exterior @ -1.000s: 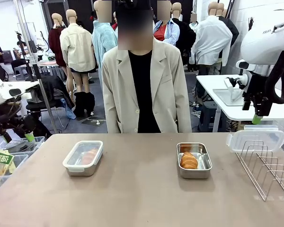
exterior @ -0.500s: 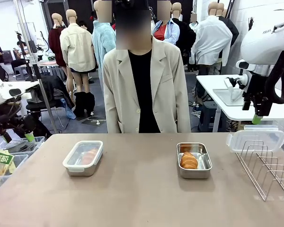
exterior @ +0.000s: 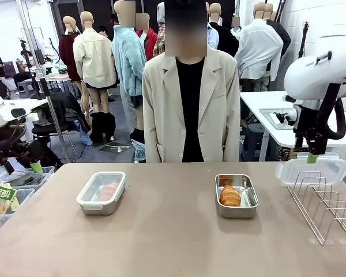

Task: Place the bread in airtight containers.
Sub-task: Pick up one Airtight Container lid and hand it to the human.

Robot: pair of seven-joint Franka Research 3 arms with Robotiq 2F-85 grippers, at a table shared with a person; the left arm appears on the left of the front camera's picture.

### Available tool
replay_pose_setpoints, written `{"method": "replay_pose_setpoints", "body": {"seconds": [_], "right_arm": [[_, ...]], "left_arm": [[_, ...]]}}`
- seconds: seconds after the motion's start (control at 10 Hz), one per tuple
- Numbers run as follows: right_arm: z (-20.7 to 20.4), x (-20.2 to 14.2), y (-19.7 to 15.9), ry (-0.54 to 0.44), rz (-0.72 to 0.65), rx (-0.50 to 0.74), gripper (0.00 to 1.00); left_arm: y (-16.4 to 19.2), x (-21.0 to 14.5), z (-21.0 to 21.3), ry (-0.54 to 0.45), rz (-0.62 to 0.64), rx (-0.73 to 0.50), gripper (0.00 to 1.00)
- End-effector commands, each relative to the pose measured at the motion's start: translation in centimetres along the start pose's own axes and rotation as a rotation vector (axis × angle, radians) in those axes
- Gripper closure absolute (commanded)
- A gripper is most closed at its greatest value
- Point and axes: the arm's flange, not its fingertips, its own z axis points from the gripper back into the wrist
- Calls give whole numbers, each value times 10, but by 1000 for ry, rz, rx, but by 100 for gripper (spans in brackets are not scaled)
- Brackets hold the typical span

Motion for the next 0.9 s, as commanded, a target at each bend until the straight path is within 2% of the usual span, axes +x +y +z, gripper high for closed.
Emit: {"method": "replay_pose_setpoints", "body": {"seconds": [0.0, 0.4, 0.5, 0.8], "right_arm": [[-9, -1, -25, 73, -2, 40, 0], [-31, 6, -45, 170, -10, 82, 0], [-30, 7, -50, 165, 10, 88, 8], [-30, 9, -51, 157, -9, 97, 67]], "left_arm": [[0, 1, 1, -9, 12, 1, 8], [0, 1, 1, -9, 12, 1, 8], [0, 1, 1, -9, 12, 1, 8], [0, 1, 1, -9, 12, 1, 8]]}}
